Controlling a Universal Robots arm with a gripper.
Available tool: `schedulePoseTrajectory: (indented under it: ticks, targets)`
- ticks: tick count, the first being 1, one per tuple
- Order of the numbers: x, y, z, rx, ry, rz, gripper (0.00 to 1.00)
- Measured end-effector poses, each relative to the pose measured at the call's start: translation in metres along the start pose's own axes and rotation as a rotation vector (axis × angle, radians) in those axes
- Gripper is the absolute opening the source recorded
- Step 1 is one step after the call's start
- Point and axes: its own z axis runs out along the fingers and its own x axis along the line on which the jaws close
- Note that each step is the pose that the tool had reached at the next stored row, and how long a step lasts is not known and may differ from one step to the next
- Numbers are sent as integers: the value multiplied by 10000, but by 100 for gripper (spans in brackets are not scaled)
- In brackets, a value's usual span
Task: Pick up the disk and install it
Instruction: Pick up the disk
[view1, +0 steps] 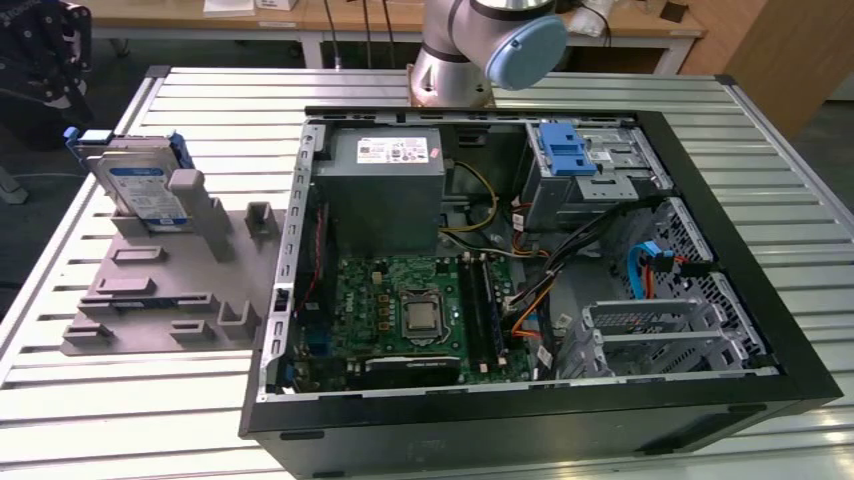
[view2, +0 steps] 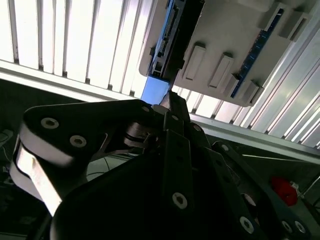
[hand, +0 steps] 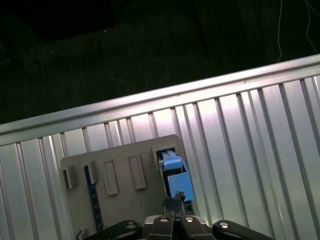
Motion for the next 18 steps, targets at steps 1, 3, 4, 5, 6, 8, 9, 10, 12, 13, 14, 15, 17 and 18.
schedulePoseTrajectory:
  ticks: [1,3,4,5,6,8,9,10,12,13,14,15,17,18]
  targets:
    - [0,0,2,0,1,-1,11]
    - [0,0,16,4,0,-3,11]
    - [1,0,28,3,0,-3,17]
    - [1,-1,38,1,2,-4,17]
    - [1,-1,45,2,1,-4,23]
    - [1,-2,56,1,2,-4,35]
    - [1,-2,63,3,1,-4,35]
    - [1,-1,73,3,1,-4,41]
    - [2,0,98,19,-1,-54,47]
    - [2,-1,110,27,1,-161,53]
    - [2,-1,121,28,6,-303,53]
    - [1,-1,130,31,10,-432,59]
    - [-2,1,150,38,16,-623,59]
    - [-2,6,161,45,16,-658,59]
